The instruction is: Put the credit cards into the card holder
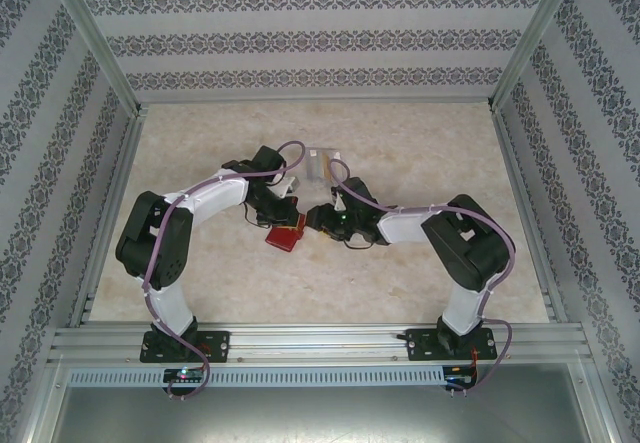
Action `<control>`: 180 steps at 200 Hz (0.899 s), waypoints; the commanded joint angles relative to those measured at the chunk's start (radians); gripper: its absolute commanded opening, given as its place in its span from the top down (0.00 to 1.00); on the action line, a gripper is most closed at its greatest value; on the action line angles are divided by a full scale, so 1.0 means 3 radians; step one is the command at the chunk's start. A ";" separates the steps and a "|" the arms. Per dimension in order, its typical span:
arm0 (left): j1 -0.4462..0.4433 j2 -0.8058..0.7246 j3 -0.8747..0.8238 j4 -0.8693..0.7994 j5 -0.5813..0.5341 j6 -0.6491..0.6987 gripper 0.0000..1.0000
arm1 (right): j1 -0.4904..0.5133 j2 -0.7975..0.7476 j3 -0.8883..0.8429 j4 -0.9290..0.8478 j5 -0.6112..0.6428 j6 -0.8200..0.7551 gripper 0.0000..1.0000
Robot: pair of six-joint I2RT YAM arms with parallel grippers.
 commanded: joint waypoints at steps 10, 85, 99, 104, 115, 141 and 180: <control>0.0052 -0.0017 -0.0051 0.0075 0.0085 0.0084 1.00 | -0.0010 0.0134 0.0166 0.0288 -0.0190 0.0212 0.52; 0.0105 0.0008 -0.0083 0.0154 0.0141 0.0047 1.00 | -0.0025 0.0378 0.0247 0.0425 -0.0207 0.0229 0.77; 0.0118 0.0008 -0.0070 0.0147 0.0127 0.0054 1.00 | -0.0027 0.0400 0.0255 0.0412 -0.0199 0.0223 0.77; 0.0128 0.0008 -0.0072 0.0139 0.0120 0.0058 1.00 | -0.0031 0.0406 0.0250 0.0416 -0.0193 0.0221 0.77; 0.0148 0.0007 -0.0072 0.0129 0.0092 0.0058 1.00 | -0.0036 0.0410 0.0236 0.0437 -0.0188 0.0226 0.83; 0.0173 -0.0007 -0.0102 0.0132 -0.0020 0.0064 1.00 | -0.0065 0.0412 0.0225 0.0464 -0.0260 0.0154 0.97; 0.0185 0.0093 -0.0164 0.0249 0.0078 0.0075 1.00 | -0.0125 0.0410 0.0303 0.0186 -0.0390 -0.0248 1.00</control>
